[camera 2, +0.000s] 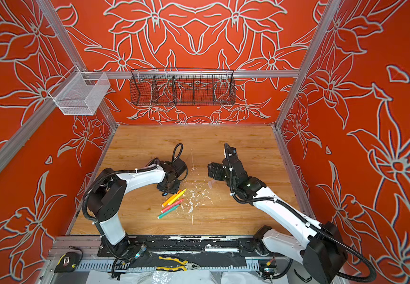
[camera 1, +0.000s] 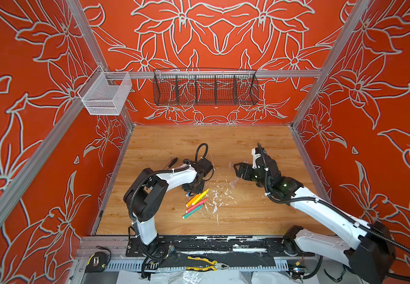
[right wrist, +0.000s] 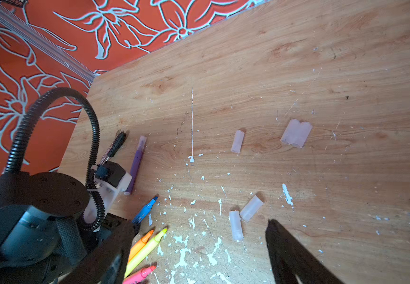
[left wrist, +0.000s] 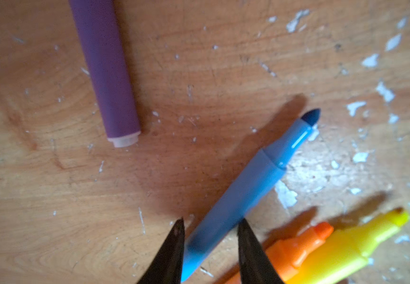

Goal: Insert the pens into the pen caps
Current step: 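Lower the left gripper onto the blue highlighter and grasp it, then lift the blue highlighter upright with the left gripper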

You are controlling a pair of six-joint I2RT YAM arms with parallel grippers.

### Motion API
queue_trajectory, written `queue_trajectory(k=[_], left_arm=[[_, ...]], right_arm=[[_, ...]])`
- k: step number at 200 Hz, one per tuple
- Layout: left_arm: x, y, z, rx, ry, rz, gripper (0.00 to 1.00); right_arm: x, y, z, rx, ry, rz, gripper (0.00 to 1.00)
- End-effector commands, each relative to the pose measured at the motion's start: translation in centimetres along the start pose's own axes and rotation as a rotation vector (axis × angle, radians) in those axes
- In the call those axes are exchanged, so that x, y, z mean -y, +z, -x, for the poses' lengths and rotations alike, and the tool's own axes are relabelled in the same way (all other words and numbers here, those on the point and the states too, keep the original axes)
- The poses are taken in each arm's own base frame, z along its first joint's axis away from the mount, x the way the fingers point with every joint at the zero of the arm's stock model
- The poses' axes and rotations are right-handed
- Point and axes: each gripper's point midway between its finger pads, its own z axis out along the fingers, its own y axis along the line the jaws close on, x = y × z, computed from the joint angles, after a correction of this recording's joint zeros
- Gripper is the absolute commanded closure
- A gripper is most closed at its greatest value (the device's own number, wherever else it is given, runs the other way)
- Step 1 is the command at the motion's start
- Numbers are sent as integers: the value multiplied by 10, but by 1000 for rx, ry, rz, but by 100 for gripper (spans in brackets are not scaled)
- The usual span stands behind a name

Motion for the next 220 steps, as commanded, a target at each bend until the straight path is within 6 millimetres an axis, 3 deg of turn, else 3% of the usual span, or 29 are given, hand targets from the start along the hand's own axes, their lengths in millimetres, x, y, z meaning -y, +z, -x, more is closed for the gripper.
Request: queue_trajectory(k=[1, 26, 73, 118, 160, 183, 220], left_arm=[[5, 14, -10, -61, -23, 4, 73], [6, 22, -14, -90, -41, 9, 78], [6, 19, -20, -79, -68, -15, 68], [8, 19, -27, -81, -69, -49, 68], [7, 32, -35, -108, -74, -35, 80], [9, 34, -36, -98, -88, -52, 82], [6, 18, -27, -54, -99, -48, 87]], right_arm=[[-5, -7, 5, 6, 16, 23, 14], [-6, -13, 8, 23, 16, 28, 14], [-4, -23, 16, 62, 4, 22, 14], [-5, -26, 18, 70, 3, 26, 14], [-4, -25, 18, 69, 2, 22, 14], [-3, -25, 18, 70, 3, 19, 14], [1, -26, 20, 95, 18, 7, 14]])
